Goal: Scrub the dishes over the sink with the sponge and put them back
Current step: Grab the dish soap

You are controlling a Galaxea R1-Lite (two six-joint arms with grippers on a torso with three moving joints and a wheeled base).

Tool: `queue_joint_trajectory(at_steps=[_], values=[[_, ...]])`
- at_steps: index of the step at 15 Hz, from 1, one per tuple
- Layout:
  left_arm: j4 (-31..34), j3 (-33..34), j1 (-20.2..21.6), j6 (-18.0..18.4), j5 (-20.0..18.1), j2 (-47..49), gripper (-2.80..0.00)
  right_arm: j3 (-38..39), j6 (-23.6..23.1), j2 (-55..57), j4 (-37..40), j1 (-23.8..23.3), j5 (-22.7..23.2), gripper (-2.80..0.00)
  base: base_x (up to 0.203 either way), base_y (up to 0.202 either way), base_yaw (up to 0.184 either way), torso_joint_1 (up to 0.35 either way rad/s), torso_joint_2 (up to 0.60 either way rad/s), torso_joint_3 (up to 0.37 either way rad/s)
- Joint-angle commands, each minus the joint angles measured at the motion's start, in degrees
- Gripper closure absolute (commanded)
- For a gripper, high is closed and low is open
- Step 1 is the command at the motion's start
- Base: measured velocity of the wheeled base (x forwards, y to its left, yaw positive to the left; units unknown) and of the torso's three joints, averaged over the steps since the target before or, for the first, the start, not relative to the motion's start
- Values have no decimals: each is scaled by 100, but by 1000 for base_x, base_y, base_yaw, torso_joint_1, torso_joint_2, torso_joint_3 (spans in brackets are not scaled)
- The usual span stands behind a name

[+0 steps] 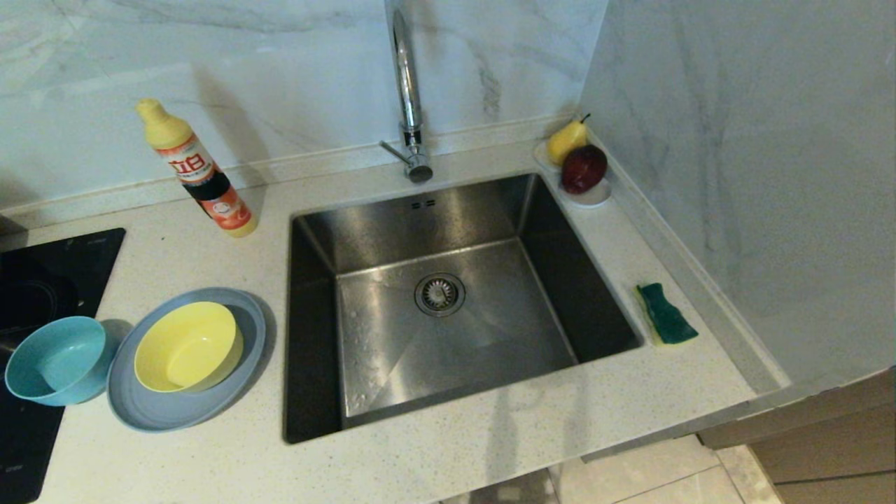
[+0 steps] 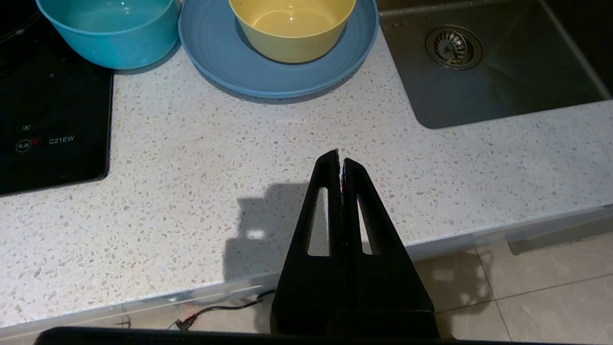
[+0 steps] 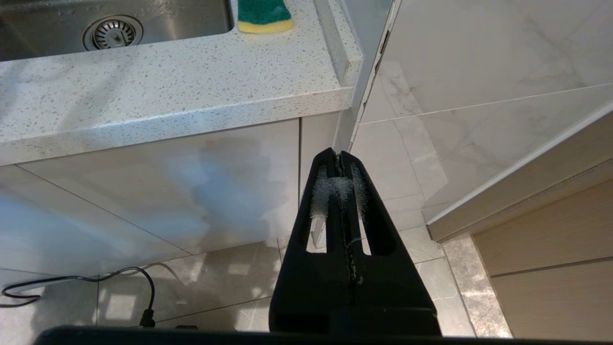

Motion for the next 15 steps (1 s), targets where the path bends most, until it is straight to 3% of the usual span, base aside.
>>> queue_joint_trajectory(at_steps=[1, 10, 15], values=[[3, 0, 0, -2, 4, -10, 0, 1, -4, -2, -4, 2, 6, 0, 0, 0, 0, 0, 0, 0], [3, 0, 0, 19, -6, -8, 0, 1, -4, -2, -4, 2, 4, 0, 0, 0, 0, 0, 0, 0], [-128, 37, 0, -152, 37, -10, 0, 1, -4, -2, -4, 2, 4, 0, 0, 0, 0, 0, 0, 0]])
